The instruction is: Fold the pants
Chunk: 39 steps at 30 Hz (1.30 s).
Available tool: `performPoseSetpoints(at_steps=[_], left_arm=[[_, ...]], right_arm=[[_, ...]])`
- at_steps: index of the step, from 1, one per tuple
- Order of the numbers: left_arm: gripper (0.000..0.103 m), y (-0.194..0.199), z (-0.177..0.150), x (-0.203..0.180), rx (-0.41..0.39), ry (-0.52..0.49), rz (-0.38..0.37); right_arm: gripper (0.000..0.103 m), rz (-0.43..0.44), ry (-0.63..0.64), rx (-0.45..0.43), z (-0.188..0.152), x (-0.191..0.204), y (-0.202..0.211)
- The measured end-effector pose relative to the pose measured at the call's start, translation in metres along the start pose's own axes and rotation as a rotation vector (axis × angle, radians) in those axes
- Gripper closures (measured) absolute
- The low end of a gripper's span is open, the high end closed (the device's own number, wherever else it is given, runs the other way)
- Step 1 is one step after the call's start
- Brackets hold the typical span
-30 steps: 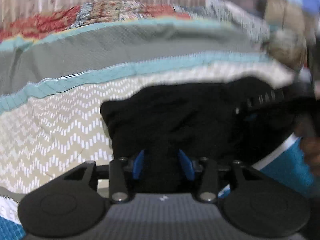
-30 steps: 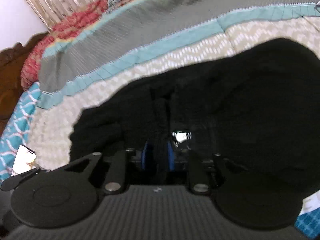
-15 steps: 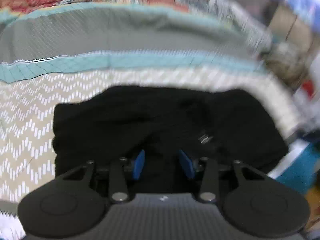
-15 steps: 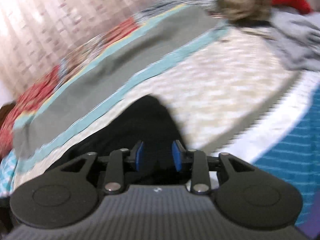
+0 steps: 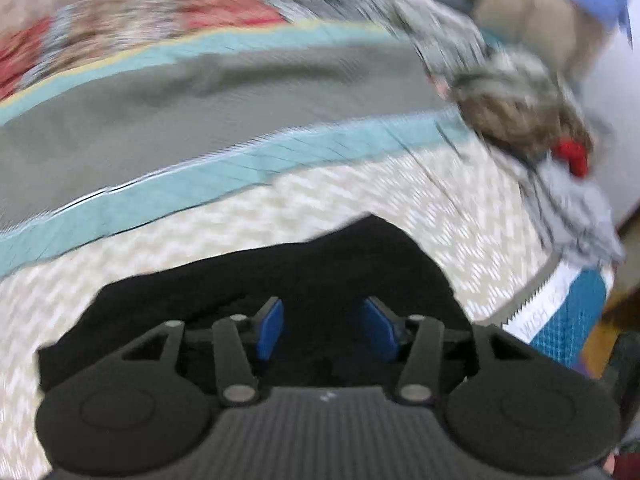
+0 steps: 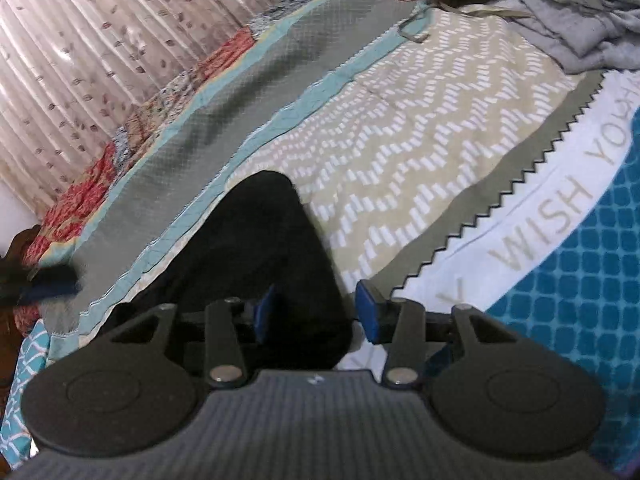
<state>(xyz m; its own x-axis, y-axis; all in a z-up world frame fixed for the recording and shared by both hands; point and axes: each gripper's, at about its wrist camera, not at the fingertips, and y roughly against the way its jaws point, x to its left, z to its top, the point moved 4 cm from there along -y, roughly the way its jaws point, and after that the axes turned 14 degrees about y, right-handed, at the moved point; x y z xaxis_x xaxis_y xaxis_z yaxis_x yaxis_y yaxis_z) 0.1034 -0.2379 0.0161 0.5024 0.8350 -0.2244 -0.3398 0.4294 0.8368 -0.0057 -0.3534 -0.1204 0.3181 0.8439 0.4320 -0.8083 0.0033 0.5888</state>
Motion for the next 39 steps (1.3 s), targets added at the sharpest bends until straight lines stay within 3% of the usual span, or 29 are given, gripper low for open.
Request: performPoseSetpoints(at_steps=[1, 4, 10, 15, 20, 22, 24, 25, 26, 28, 35, 38, 39], left_arm=[[0.053, -0.017, 0.005, -0.018, 0.032, -0.020, 0.021], [0.048, -0.061, 0.016, -0.055, 0.129, -0.012, 0.049], [0.048, -0.115, 0.021, -0.084, 0.232, 0.016, 0.132], [0.046, -0.126, 0.015, -0.087, 0.249, -0.009, 0.206], [0.044, -0.115, 0.016, -0.096, 0.241, -0.009, 0.172], [0.043, -0.112, 0.014, -0.103, 0.222, -0.046, 0.193], [0.045, -0.113, 0.011, -0.105, 0.199, -0.095, 0.236], [0.054, -0.113, 0.009, -0.105, 0.186, -0.115, 0.255], [0.071, -0.113, 0.008, -0.103, 0.171, -0.130, 0.271], [0.084, -0.110, 0.008, -0.099, 0.159, -0.129, 0.263], [0.087, -0.095, 0.007, -0.099, 0.082, -0.162, 0.259], [0.087, -0.090, 0.008, -0.099, 0.062, -0.172, 0.261], [0.087, -0.088, 0.008, -0.098, 0.058, -0.172, 0.259]], right_arm=[[0.071, 0.006, 0.017, 0.003, 0.001, 0.003, 0.001], [0.081, -0.010, 0.120, -0.018, 0.003, 0.019, 0.005], [0.083, -0.040, 0.278, -0.075, 0.002, 0.040, 0.013], [0.084, -0.038, 0.335, -0.108, -0.001, 0.044, 0.020], [0.084, -0.059, 0.410, -0.111, -0.009, 0.052, 0.020], [0.084, -0.058, 0.445, -0.138, -0.010, 0.058, 0.025], [0.084, -0.054, 0.480, -0.182, -0.010, 0.063, 0.032], [0.084, -0.049, 0.487, -0.203, -0.010, 0.065, 0.036], [0.084, -0.045, 0.491, -0.219, -0.009, 0.066, 0.038], [0.084, -0.051, 0.485, -0.219, -0.009, 0.063, 0.038], [0.082, -0.058, 0.449, -0.210, -0.011, 0.058, 0.037], [0.071, -0.077, 0.441, -0.208, -0.012, 0.060, 0.035], [0.063, -0.077, 0.434, -0.203, -0.014, 0.059, 0.034]])
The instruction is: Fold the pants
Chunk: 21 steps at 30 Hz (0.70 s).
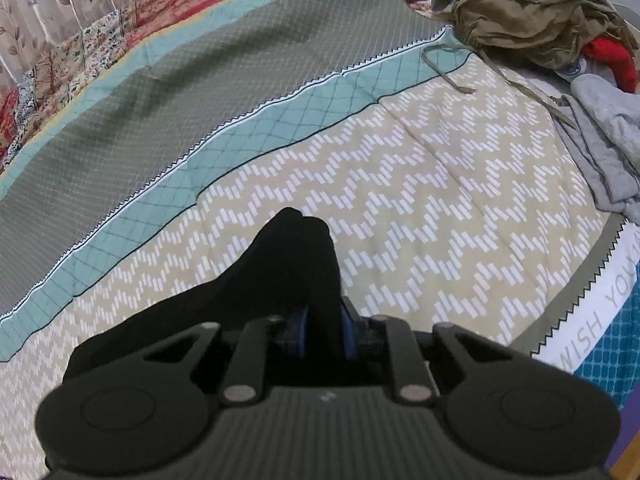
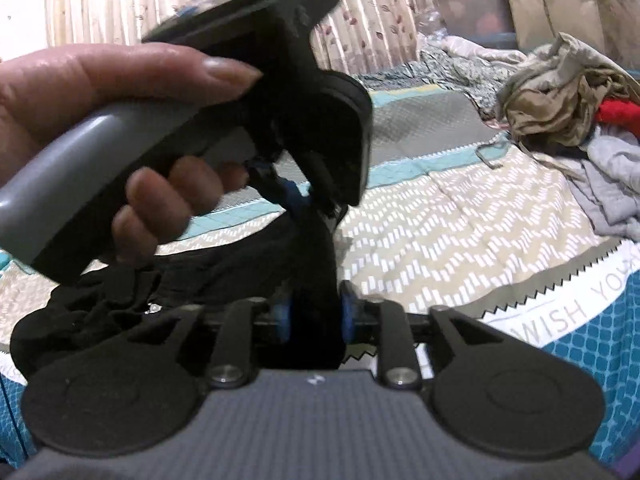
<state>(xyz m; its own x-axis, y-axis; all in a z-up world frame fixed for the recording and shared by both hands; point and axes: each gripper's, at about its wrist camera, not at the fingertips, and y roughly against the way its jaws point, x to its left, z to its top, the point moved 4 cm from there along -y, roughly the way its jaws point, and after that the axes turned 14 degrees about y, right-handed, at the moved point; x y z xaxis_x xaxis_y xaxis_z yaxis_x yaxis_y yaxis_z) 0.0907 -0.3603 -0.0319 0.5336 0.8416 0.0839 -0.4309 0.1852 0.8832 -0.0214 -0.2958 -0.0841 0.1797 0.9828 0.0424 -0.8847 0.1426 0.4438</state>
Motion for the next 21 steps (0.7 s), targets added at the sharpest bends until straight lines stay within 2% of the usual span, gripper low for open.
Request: performPoseSetpoints(at_steps=[1, 5, 6, 7, 10, 21], left_arm=[[0.087, 0.001, 0.000, 0.001, -0.005, 0.001, -0.002], [0.087, 0.006, -0.001, 0.005, -0.019, 0.001, -0.010], [0.087, 0.007, -0.001, 0.006, -0.023, 0.000, -0.011], [0.087, 0.008, -0.002, 0.007, -0.029, -0.001, -0.012], [0.087, 0.012, -0.003, 0.010, -0.046, 0.002, -0.013], [0.087, 0.033, -0.004, 0.038, -0.095, 0.047, -0.042]], right_arm=[[0.059, -0.004, -0.011, 0.005, -0.002, 0.000, 0.000], [0.059, 0.007, -0.046, 0.037, -0.008, -0.004, -0.006], [0.067, 0.021, -0.054, 0.047, -0.008, -0.003, -0.007], [0.080, 0.026, -0.053, 0.052, -0.008, -0.002, -0.008], [0.084, 0.030, -0.028, 0.045, -0.005, 0.003, -0.007], [0.085, 0.040, 0.022, 0.010, 0.010, 0.027, 0.005]])
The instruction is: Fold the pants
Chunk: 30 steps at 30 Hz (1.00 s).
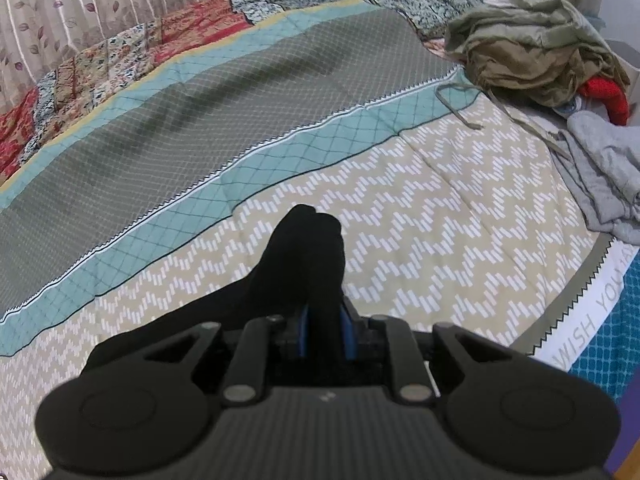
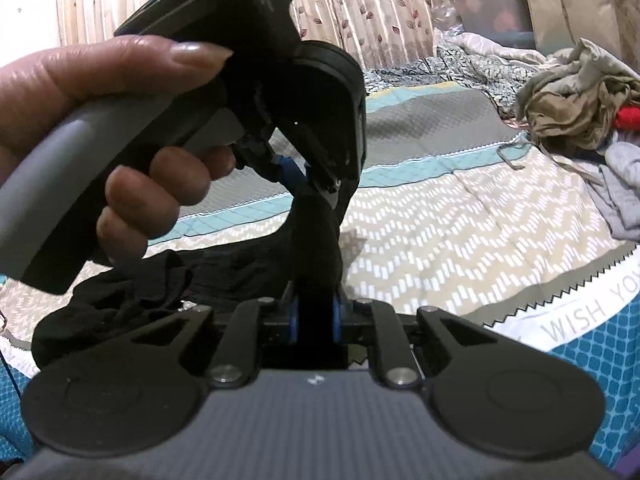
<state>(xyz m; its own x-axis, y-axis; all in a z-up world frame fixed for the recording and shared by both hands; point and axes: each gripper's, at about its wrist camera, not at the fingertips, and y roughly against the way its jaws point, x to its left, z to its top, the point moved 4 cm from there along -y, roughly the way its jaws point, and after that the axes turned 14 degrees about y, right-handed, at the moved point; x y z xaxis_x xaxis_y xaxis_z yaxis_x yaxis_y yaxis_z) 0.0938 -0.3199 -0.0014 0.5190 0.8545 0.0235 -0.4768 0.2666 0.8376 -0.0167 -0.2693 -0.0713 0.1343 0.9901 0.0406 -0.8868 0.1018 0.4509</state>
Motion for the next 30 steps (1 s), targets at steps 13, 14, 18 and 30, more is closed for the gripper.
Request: performPoseSetpoints(at_steps=[13, 14, 18, 30], left_arm=[[0.088, 0.030, 0.002, 0.093, -0.016, 0.187, -0.136], [0.088, 0.032, 0.001, 0.100, -0.017, 0.200, -0.142], [0.088, 0.039, -0.004, 0.132, -0.023, 0.267, -0.169], [0.088, 0.064, -0.031, 0.236, -0.074, 0.457, -0.237]], right_arm=[[0.086, 0.066, 0.079, -0.025, 0.026, 0.049, 0.004], [0.086, 0.072, 0.086, -0.024, 0.027, 0.053, 0.003], [0.086, 0.104, 0.128, -0.022, 0.035, 0.072, 0.000], [0.086, 0.237, 0.271, -0.002, 0.048, 0.140, -0.005]])
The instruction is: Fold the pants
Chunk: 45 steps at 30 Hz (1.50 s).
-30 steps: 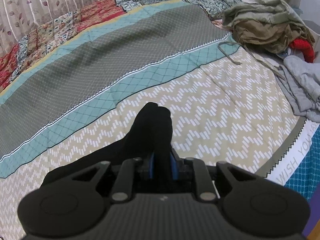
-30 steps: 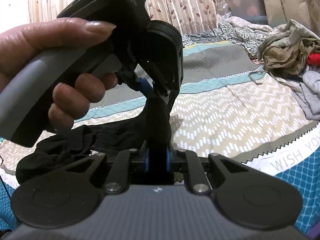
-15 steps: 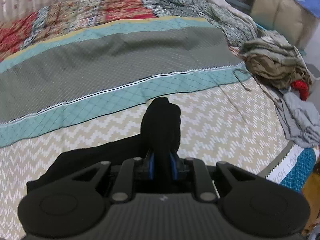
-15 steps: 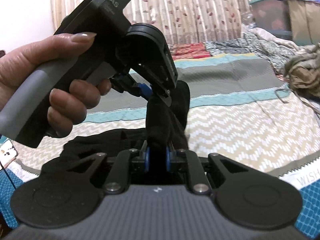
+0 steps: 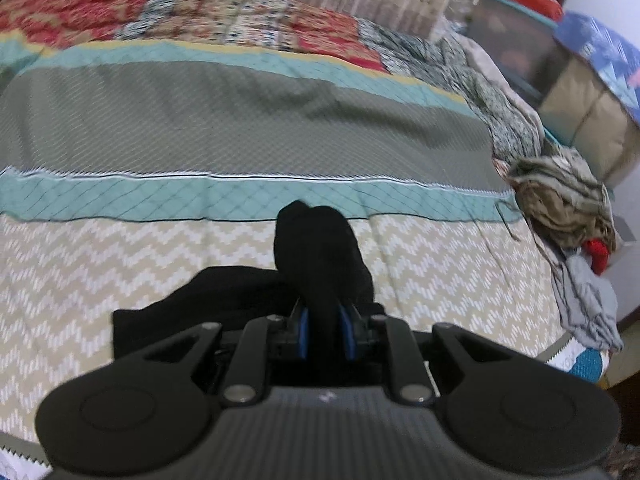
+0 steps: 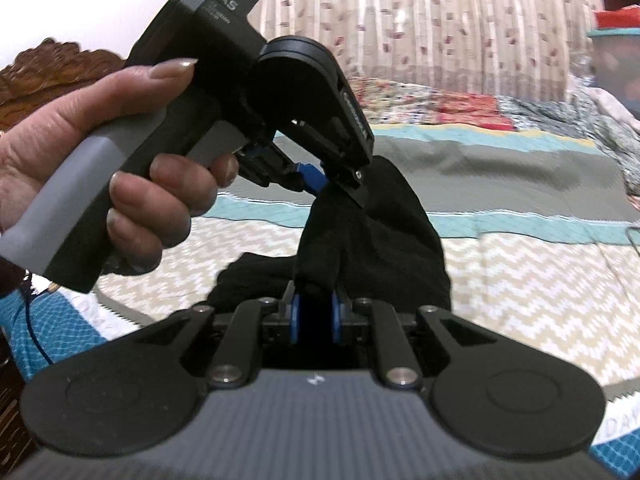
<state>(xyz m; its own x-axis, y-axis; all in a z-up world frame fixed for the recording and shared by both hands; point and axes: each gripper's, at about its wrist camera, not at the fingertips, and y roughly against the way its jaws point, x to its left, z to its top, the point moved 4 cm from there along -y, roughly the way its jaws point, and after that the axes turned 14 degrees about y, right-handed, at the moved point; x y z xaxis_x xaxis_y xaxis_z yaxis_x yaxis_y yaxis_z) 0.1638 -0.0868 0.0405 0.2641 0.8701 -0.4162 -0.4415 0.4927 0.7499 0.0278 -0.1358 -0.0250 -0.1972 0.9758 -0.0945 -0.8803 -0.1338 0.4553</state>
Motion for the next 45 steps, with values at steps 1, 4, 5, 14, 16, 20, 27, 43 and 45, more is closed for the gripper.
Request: performPoseSetpoints(at_steps=[1, 4, 5, 14, 16, 20, 27, 43, 45], left_arm=[[0.088, 0.003, 0.002, 0.009, -0.004, 0.017, -0.004], [0.088, 0.011, 0.005, 0.030, -0.017, 0.057, -0.010], [0.088, 0.013, 0.005, 0.037, -0.023, 0.066, -0.010], [0.088, 0.027, 0.008, 0.106, -0.057, 0.165, 0.001], [0.088, 0.024, 0.005, 0.122, -0.051, 0.192, 0.011], [0.087, 0.012, -0.001, 0.149, -0.033, 0.240, 0.035], [0.084, -0.021, -0.018, 0.176, 0.014, 0.285, 0.062], [0.059, 0.003, -0.035, 0.186, -0.042, 0.290, 0.065], [0.056, 0.004, -0.041, 0.187, -0.041, 0.293, 0.062]], right_arm=[[0.086, 0.009, 0.009, 0.002, 0.002, 0.004, -0.002], [0.086, 0.033, 0.043, 0.007, 0.008, 0.017, -0.007], [0.086, 0.041, 0.055, 0.008, 0.010, 0.023, -0.009], [0.085, 0.141, 0.130, 0.063, 0.021, 0.067, -0.035], [0.085, 0.167, 0.139, 0.085, 0.019, 0.077, -0.040], [0.085, 0.222, 0.127, 0.153, 0.015, 0.090, -0.054], [0.072, 0.271, 0.157, 0.244, 0.003, 0.104, -0.066], [0.062, 0.328, 0.149, 0.284, -0.014, 0.098, -0.064], [0.061, 0.338, 0.150, 0.268, -0.011, 0.098, -0.059]])
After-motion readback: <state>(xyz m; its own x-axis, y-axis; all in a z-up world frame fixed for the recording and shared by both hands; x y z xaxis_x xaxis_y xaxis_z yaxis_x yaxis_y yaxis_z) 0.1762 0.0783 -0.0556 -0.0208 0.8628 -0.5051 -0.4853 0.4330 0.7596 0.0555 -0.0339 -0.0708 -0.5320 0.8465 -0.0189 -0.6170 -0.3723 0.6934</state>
